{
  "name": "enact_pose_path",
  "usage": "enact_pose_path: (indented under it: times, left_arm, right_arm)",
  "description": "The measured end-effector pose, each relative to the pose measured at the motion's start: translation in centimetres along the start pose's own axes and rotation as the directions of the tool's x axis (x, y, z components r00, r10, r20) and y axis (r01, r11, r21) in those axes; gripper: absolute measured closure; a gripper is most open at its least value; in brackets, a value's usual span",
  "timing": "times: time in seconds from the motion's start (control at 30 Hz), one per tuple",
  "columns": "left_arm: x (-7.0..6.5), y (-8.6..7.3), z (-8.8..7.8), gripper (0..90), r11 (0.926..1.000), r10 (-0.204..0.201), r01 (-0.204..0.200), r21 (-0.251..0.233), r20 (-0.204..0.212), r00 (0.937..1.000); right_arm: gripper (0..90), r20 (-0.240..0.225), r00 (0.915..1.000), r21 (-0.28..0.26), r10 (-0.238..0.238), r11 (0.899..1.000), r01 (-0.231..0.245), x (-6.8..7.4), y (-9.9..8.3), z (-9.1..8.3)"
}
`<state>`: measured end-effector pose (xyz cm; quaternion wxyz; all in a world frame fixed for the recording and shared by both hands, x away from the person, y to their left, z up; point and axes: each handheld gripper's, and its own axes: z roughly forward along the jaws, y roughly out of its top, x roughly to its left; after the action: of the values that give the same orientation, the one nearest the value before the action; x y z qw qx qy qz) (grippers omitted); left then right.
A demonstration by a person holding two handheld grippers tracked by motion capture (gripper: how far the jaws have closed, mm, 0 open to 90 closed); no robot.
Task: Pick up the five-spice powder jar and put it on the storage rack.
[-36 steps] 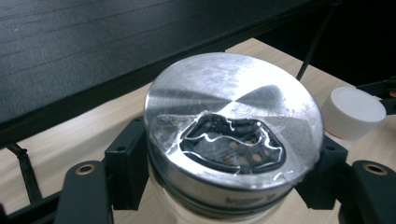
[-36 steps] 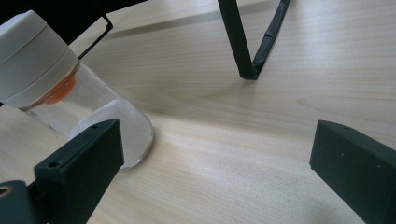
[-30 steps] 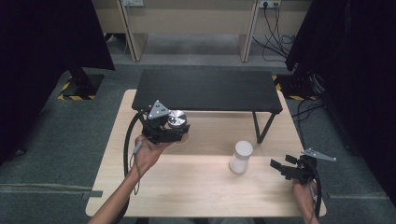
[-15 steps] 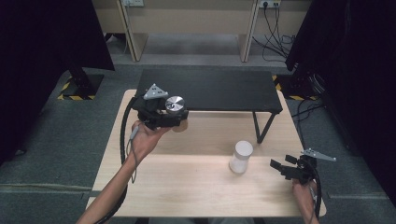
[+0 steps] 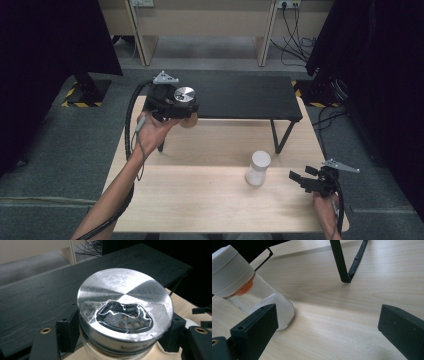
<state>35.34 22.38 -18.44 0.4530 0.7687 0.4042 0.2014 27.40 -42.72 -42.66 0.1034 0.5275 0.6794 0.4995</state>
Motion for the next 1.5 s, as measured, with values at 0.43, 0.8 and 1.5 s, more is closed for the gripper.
enact_pose_path:
  times: [0.43,0.8,1.5]
  left_arm:
    - [0.7,0.4,1.3,30.8,0.9972,-0.064,0.061,-0.043,-0.058,0.9962]
    - [1.0,-0.7,2.5,30.8,0.9878,-0.116,0.104,-0.115,-0.103,0.9879]
    - [1.8,-1.7,4.5,30.8,0.9808,-0.154,0.128,-0.148,-0.185,0.9707]
  right_arm:
    - [2.9,-0.002,1.0,-0.001,0.0,1.0,0.0,-0.1,0.0,0.0]
    - [3.0,-0.006,1.0,-0.001,0.0,1.0,0.0,-0.1,0.0,0.0]
    - [3.0,-0.013,0.9999,-0.001,-0.007,1.0,0.007,-0.1,0.0,0.0]
